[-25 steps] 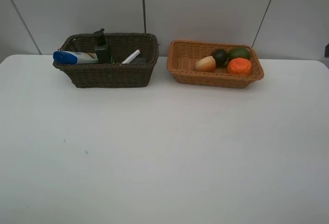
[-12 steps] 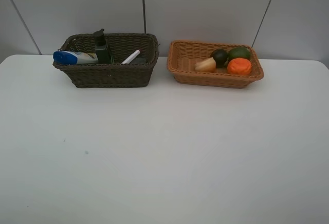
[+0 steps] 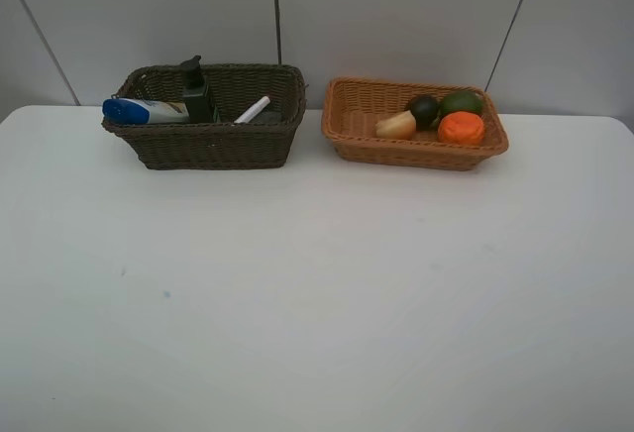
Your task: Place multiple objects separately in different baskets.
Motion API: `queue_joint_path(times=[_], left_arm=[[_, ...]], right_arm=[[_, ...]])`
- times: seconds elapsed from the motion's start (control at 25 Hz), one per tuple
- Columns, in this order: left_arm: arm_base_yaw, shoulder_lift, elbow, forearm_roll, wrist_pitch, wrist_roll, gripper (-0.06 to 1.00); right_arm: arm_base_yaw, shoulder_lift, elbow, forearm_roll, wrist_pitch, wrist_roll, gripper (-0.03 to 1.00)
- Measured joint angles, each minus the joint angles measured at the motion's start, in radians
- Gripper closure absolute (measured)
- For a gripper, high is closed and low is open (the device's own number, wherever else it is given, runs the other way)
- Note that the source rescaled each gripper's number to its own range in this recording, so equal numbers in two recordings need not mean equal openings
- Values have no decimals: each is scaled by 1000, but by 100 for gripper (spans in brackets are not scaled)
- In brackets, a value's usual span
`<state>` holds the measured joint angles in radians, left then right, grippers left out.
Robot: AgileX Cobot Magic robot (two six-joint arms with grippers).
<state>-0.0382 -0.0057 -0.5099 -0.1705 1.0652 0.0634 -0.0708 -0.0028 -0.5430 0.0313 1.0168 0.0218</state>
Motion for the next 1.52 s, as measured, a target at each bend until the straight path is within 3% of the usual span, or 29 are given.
queue_joint_path(times=[0.4, 1.52], left_arm=[[0, 0, 0, 0, 0, 0, -6], [0, 0, 0, 0, 0, 0, -6]], right_arm=[[0, -1, 33, -21, 47, -14, -3], [0, -1, 33, -31, 48, -10, -3]])
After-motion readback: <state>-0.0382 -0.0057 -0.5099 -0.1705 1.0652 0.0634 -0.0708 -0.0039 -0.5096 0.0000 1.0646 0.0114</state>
